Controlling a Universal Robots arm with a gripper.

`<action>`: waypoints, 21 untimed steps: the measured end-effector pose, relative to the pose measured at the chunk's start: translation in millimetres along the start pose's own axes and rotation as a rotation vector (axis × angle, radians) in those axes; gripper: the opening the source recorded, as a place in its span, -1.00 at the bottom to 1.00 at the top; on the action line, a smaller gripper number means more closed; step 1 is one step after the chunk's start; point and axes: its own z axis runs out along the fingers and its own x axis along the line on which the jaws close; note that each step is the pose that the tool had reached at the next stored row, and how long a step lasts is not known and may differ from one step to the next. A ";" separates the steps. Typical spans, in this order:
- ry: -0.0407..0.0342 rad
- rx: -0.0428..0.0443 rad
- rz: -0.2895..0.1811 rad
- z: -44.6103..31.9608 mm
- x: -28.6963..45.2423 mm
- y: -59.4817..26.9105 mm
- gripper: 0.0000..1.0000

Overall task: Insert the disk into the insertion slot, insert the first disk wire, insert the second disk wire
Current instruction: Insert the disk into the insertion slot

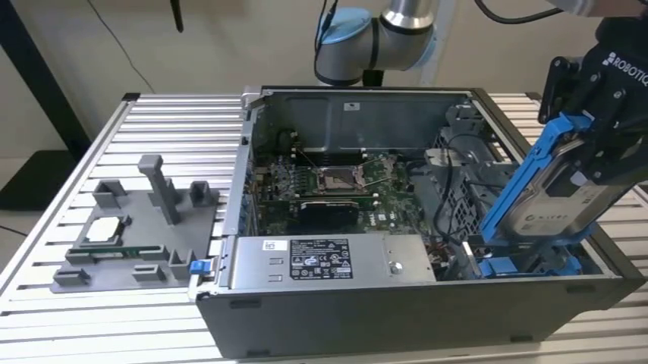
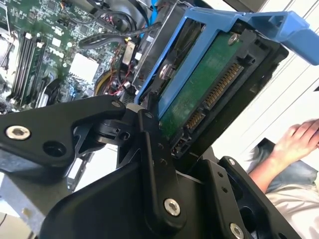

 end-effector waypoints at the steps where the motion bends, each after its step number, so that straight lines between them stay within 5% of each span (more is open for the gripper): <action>1: -0.0001 0.0001 0.000 1.4 0.0 0.3 -1.00; 21: -0.0154 0.0017 -0.002 24.2 0.0 1.5 -1.00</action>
